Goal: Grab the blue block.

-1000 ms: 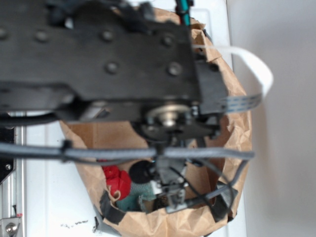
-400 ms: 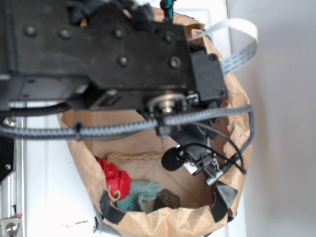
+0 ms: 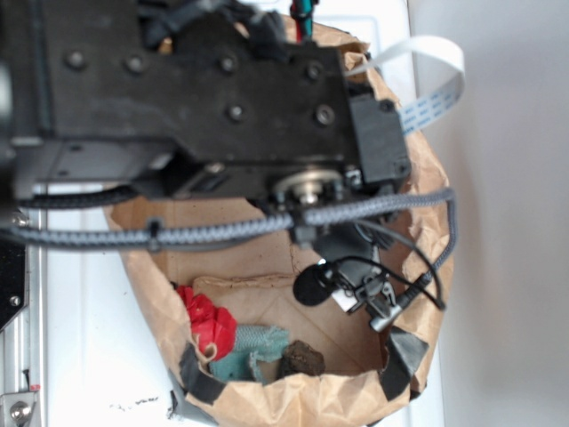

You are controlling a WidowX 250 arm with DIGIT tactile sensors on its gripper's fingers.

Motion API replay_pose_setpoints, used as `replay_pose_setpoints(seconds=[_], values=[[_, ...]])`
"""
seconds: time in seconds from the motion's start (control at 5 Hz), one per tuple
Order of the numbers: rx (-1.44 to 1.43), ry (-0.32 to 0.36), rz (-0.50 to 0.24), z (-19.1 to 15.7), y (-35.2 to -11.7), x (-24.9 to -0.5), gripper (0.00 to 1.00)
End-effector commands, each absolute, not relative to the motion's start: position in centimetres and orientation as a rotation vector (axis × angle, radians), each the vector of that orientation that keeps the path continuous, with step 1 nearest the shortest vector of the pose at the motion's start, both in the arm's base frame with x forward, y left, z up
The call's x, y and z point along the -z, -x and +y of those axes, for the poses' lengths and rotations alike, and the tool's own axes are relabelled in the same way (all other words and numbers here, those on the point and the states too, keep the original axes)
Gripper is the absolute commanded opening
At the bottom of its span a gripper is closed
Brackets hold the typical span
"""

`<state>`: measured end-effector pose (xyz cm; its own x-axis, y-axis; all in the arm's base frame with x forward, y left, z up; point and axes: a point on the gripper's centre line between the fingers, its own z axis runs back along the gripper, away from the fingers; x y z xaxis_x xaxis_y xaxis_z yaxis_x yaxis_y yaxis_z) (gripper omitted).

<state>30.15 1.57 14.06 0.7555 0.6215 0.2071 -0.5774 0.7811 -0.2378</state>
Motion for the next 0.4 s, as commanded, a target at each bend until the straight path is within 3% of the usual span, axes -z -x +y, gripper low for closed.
replay_pose_setpoints(seconds=[0.0,0.2], values=[[-0.690,0.154,-0.348,3.0,-30.4,-13.3,1.00],[-0.716,0.140,-0.352,3.7,-31.4,-10.8,1.00]])
